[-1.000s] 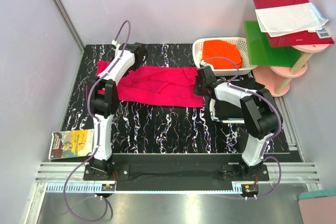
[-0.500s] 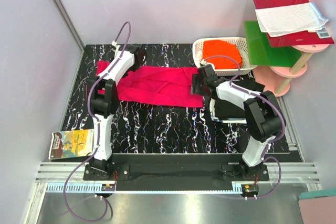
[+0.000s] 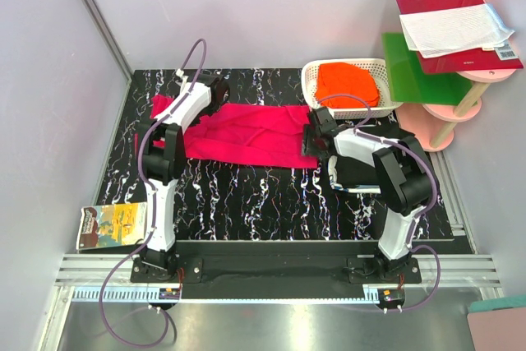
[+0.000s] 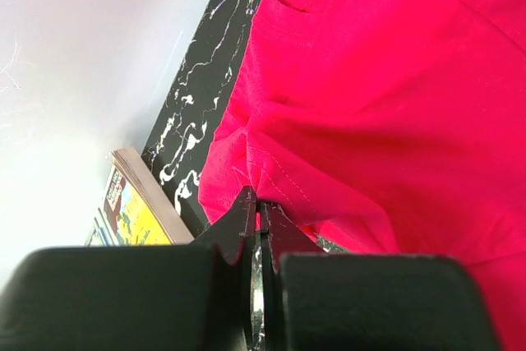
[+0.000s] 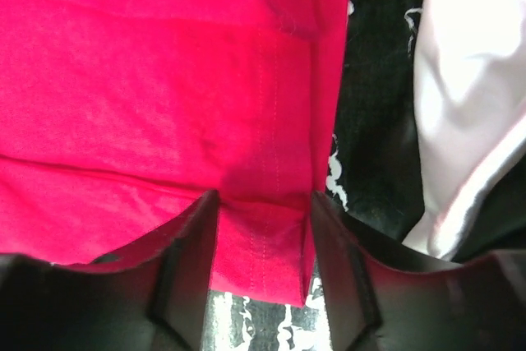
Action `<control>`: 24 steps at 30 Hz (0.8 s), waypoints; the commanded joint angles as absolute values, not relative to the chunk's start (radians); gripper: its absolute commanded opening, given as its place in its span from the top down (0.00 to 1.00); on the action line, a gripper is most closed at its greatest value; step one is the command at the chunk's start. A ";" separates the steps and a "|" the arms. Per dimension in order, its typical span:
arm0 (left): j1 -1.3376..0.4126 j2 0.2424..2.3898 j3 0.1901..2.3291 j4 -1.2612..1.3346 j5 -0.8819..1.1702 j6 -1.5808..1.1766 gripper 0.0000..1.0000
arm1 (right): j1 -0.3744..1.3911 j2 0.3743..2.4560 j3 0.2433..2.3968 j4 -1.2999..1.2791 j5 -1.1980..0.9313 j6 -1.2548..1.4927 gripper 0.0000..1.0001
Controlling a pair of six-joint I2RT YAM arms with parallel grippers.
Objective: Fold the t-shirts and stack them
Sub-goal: Fold the other side of the tshirt into a rectangle
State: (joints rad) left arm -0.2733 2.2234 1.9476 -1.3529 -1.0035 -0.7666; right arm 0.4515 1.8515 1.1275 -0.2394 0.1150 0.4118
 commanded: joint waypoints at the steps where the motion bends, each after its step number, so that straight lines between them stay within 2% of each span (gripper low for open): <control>1: -0.268 2.215 1.945 -1.493 -1.043 -0.769 1.00 | 0.457 1.884 1.186 -0.270 0.118 0.419 0.46; 2: -0.268 2.214 1.945 -1.493 -1.043 -0.769 1.00 | 0.457 1.887 1.187 -0.275 0.112 0.419 0.48; 6: -0.268 2.214 1.941 -1.493 -1.043 -0.769 1.00 | 0.457 1.878 1.184 -0.273 0.098 0.426 0.83; 9: -0.268 2.218 1.934 -1.491 -1.045 -0.770 1.00 | 0.457 1.852 1.178 -0.272 0.103 0.423 0.92; 12: -0.268 2.221 1.934 -1.491 -1.043 -0.767 1.00 | 0.457 1.818 1.167 -0.273 0.106 0.425 0.92; 14: -0.268 2.218 1.934 -1.493 -1.045 -0.765 1.00 | 0.457 1.801 1.161 -0.276 0.109 0.423 0.89; 15: -0.268 2.220 1.934 -1.491 -1.045 -0.762 1.00 | 0.457 1.798 1.160 -0.281 0.115 0.423 0.87; 17: -0.268 2.220 1.939 -1.491 -1.045 -0.761 1.00 | 0.457 1.798 1.160 -0.285 0.118 0.420 0.76; 19: -0.268 2.218 1.942 -1.491 -1.046 -0.755 1.00 | 0.457 1.804 1.161 -0.294 0.115 0.420 0.72; 22: -0.268 2.218 1.937 -1.491 -1.052 -0.752 1.00 | 0.457 1.810 1.161 -0.299 0.103 0.426 0.71; 24: -0.267 2.217 1.934 -1.489 -1.057 -0.752 1.00 | 0.457 1.806 1.160 -0.299 0.107 0.428 0.75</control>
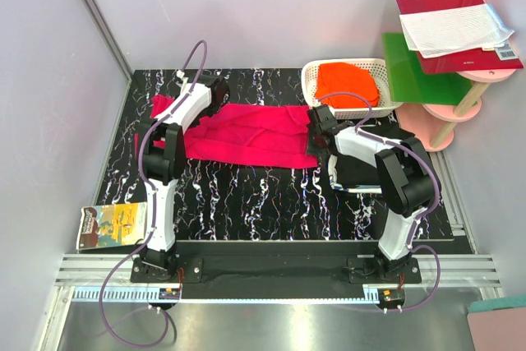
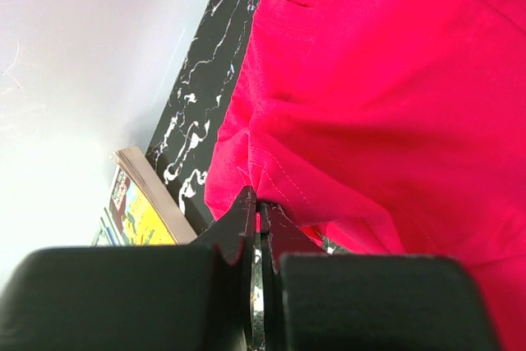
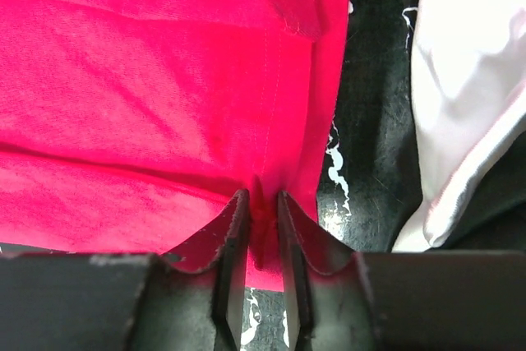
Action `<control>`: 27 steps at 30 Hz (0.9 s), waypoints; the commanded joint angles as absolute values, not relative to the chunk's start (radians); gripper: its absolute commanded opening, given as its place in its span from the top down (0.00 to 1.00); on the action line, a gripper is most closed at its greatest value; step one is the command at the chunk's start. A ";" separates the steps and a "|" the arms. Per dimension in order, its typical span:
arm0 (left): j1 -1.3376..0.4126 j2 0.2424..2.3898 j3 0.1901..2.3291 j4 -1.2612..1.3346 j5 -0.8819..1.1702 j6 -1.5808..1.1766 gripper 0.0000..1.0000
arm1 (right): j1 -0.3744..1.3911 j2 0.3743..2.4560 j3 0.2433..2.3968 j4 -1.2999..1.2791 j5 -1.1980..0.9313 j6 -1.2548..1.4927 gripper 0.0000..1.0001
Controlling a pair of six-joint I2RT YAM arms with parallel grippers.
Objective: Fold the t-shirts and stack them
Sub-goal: Fold the other side of the tshirt into a rectangle
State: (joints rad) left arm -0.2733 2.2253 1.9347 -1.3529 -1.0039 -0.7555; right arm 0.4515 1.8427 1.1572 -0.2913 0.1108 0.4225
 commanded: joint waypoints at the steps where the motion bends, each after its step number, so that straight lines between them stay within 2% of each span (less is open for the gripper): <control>1: -0.267 2.217 1.933 -1.489 -1.057 -0.752 1.00 | 0.457 1.804 1.160 -0.301 0.112 0.431 0.77; 2: -0.268 2.218 1.933 -1.488 -1.057 -0.750 1.00 | 0.457 1.801 1.158 -0.301 0.113 0.430 0.78; 6: -0.267 2.223 1.933 -1.486 -1.054 -0.749 1.00 | 0.459 1.790 1.158 -0.299 0.127 0.422 1.00; 12: -0.262 2.217 1.934 -1.488 -1.052 -0.750 1.00 | 0.457 1.778 1.160 -0.273 0.149 0.406 1.00; 21: -0.218 2.132 1.954 -1.486 -1.052 -0.756 1.00 | 0.459 1.638 1.075 -0.112 0.264 0.405 1.00; 27: -0.204 2.143 1.997 -1.496 -1.052 -0.739 1.00 | 0.454 1.762 1.164 -0.113 0.287 0.396 1.00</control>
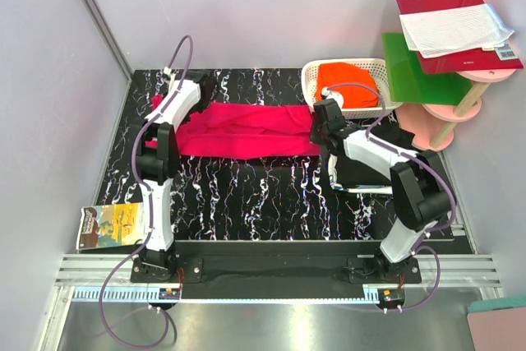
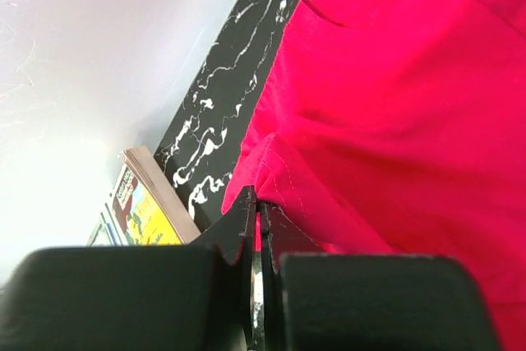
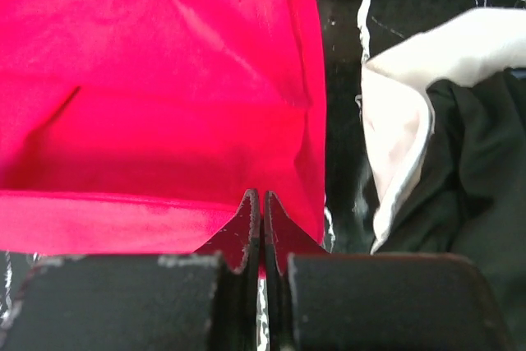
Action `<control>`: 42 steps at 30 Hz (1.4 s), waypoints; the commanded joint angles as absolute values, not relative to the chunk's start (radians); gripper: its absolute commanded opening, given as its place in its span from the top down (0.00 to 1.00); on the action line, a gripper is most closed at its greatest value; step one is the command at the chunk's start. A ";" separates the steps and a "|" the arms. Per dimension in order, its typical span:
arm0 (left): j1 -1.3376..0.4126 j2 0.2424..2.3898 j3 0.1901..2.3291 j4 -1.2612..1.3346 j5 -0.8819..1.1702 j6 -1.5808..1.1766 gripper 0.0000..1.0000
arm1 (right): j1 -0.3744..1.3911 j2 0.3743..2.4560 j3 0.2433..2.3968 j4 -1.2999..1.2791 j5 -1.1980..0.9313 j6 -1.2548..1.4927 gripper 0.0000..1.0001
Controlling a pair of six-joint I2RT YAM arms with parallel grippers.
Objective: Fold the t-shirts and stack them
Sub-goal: Fold the other side of the tshirt into a rectangle
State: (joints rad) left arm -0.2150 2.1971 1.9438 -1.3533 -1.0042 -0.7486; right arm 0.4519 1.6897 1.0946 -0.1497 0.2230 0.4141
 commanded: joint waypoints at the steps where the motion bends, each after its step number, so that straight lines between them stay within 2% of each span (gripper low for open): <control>1: -0.206 2.143 2.002 -1.499 -1.052 -0.741 1.00 | 0.456 1.816 1.179 -0.115 0.284 0.394 1.00; 5: -0.204 2.138 2.020 -1.502 -1.048 -0.742 1.00 | 0.454 1.952 1.285 -0.159 0.275 0.413 1.00; 7: -0.203 2.134 2.031 -1.502 -1.048 -0.736 1.00 | 0.454 2.020 1.318 -0.187 0.255 0.413 0.85; 8: -0.202 2.134 2.045 -1.503 -1.049 -0.733 1.00 | 0.454 2.032 1.337 -0.207 0.249 0.414 0.72; 9: -0.202 2.137 2.052 -1.503 -1.049 -0.727 1.00 | 0.454 2.036 1.335 -0.207 0.242 0.411 0.51; 10: -0.204 2.140 2.066 -1.505 -1.052 -0.713 1.00 | 0.456 2.031 1.330 -0.206 0.241 0.410 0.39; 12: -0.204 2.160 2.114 -1.505 -1.063 -0.697 1.00 | 0.454 1.993 1.298 -0.196 0.253 0.419 0.05; 13: -0.204 2.167 2.132 -1.503 -1.068 -0.674 1.00 | 0.454 1.979 1.287 -0.184 0.270 0.419 0.00; 14: -0.204 2.178 2.172 -1.500 -1.077 -0.661 1.00 | 0.454 1.964 1.266 -0.180 0.268 0.414 0.00; 19: -0.204 2.279 2.279 -1.439 -1.071 -0.537 1.00 | 0.454 1.904 1.239 -0.175 0.273 0.403 0.00; 24: -0.198 2.404 2.371 -1.387 -1.014 -0.460 0.89 | 0.454 1.867 1.207 -0.173 0.247 0.407 0.00; 25: -0.190 2.416 2.387 -1.381 -0.987 -0.457 0.58 | 0.454 1.861 1.197 -0.172 0.245 0.405 0.00; 27: -0.183 2.434 2.385 -1.367 -0.963 -0.459 0.06 | 0.454 1.836 1.184 -0.169 0.235 0.405 0.00; 28: -0.178 2.434 2.376 -1.367 -0.963 -0.465 0.01 | 0.456 1.826 1.171 -0.166 0.233 0.402 0.00; 31: -0.176 2.370 2.285 -1.367 -0.986 -0.523 0.01 | 0.456 1.781 1.144 -0.149 0.224 0.396 0.00; 35: -0.178 2.155 2.078 -1.339 -0.983 -0.597 0.01 | 0.466 1.708 1.118 -0.118 0.177 0.379 0.00; 38: -0.176 2.016 1.872 -1.283 -0.977 -0.588 0.01 | 0.479 1.675 1.100 -0.063 0.103 0.374 0.12; 39: -0.170 1.994 1.830 -1.276 -0.976 -0.574 0.01 | 0.485 1.678 1.101 -0.055 0.069 0.376 0.38; 40: -0.163 1.979 1.766 -1.278 -0.956 -0.568 0.01 | 0.486 1.687 1.120 -0.055 0.052 0.376 0.59; 41: -0.157 1.962 1.741 -1.284 -0.937 -0.566 0.02 | 0.486 1.712 1.130 -0.057 0.031 0.377 0.90; 42: -0.143 1.954 1.720 -1.278 -0.905 -0.563 0.04 | 0.489 1.729 1.143 -0.058 0.009 0.379 1.00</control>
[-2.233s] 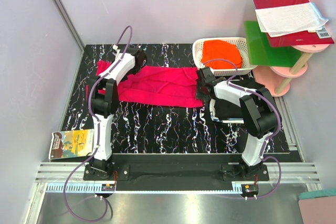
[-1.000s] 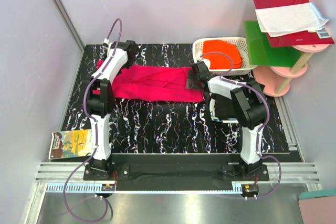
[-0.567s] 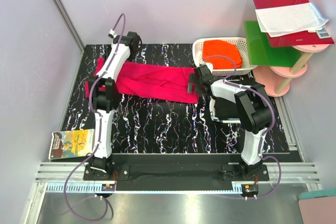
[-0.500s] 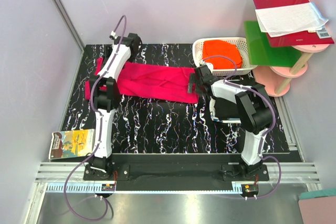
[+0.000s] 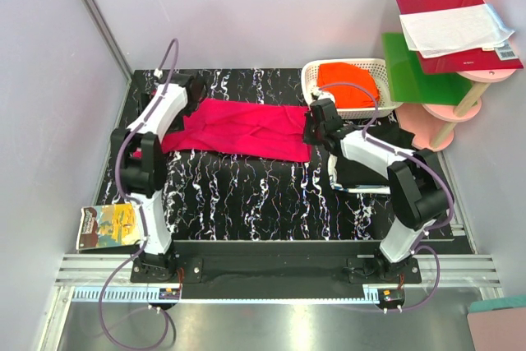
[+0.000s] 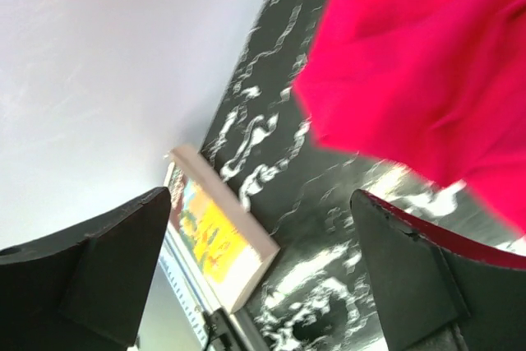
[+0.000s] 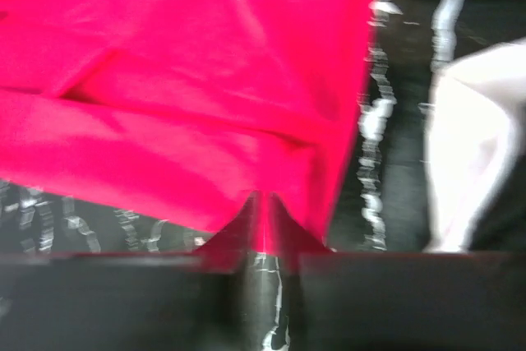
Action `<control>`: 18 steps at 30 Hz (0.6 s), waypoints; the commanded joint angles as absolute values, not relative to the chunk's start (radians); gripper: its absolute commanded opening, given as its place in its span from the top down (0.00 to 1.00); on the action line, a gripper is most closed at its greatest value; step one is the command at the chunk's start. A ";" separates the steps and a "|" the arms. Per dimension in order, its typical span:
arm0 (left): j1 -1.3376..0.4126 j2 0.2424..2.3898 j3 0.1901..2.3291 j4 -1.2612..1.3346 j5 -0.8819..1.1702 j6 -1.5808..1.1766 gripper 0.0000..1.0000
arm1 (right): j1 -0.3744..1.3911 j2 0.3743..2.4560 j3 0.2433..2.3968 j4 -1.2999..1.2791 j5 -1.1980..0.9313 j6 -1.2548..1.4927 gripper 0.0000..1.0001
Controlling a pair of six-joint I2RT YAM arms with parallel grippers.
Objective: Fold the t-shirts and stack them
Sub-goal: Fold the other side of the tshirt into a rectangle
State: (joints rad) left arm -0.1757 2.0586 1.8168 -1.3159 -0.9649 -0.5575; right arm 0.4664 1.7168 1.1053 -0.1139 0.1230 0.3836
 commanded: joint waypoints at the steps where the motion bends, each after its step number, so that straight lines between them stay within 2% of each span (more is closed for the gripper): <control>1: -0.138 1.945 1.669 -1.255 -0.815 -0.543 0.10 | 0.492 1.742 1.161 -0.060 0.003 0.382 1.00; 3: -0.118 1.905 1.611 -1.136 -0.700 -0.456 0.25 | 0.495 1.795 1.189 -0.077 -0.036 0.376 1.00; 4: -0.106 1.893 1.565 -1.053 -0.555 -0.430 0.43 | 0.497 1.810 1.216 -0.086 -0.043 0.371 1.00; 7: -0.057 1.870 1.545 -1.011 -0.439 -0.408 0.62 | 0.497 1.865 1.255 -0.113 -0.061 0.361 1.00; 8: -0.051 1.874 1.552 -1.011 -0.443 -0.408 0.62 | 0.497 1.891 1.264 -0.121 -0.063 0.359 1.00; 10: -0.040 1.888 1.595 -1.014 -0.434 -0.391 0.46 | 0.497 1.916 1.292 -0.156 -0.060 0.351 1.00; 11: -0.038 1.907 1.612 -1.020 -0.430 -0.384 0.27 | 0.497 1.939 1.298 -0.164 -0.058 0.353 1.00; 14: -0.034 1.945 1.678 -1.037 -0.394 -0.377 0.07 | 0.495 1.963 1.310 -0.184 -0.052 0.362 1.00; 18: -0.023 1.953 1.720 -1.023 -0.325 -0.383 0.06 | 0.495 1.976 1.310 -0.195 -0.041 0.361 1.00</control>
State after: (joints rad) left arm -0.0311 1.9472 1.6630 -1.0599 -0.4305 -0.3981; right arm 0.4885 1.9709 1.2690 -0.1738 -0.0460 0.3702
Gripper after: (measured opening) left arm 0.931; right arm 0.010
